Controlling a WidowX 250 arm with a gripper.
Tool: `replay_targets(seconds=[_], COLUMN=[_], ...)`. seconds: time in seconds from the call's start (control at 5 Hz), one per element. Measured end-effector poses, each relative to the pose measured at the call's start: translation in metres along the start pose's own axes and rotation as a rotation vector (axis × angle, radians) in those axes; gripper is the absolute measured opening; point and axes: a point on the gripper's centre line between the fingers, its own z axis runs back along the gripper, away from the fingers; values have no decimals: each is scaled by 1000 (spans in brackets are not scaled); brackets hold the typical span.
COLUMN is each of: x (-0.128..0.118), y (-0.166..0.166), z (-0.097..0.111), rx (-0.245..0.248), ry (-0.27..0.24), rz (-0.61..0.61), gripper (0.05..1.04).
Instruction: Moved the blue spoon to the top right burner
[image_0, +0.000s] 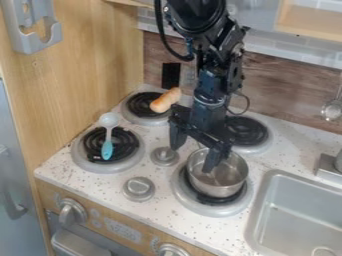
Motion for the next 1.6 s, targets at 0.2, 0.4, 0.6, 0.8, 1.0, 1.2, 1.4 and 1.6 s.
replay_targets(seconds=[0.2, 0.4, 0.6, 0.8, 1.0, 1.2, 1.4, 1.6], x=[-7, -10, -9, -9, -16, -22, -32, -39], y=[-3, 12, 51, 78, 114, 134, 154, 166], z=[-12, -13, -14, -16, -28, -35, -48, -62], rx=[-9, -31, -38, -17, 8, 35, 51, 49], ry=[41, 52, 51, 53, 76, 90, 132, 176], rz=[0, 50, 165, 236, 351, 440, 530, 590], gripper=[999, 999, 999, 999, 999, 999, 999, 999])
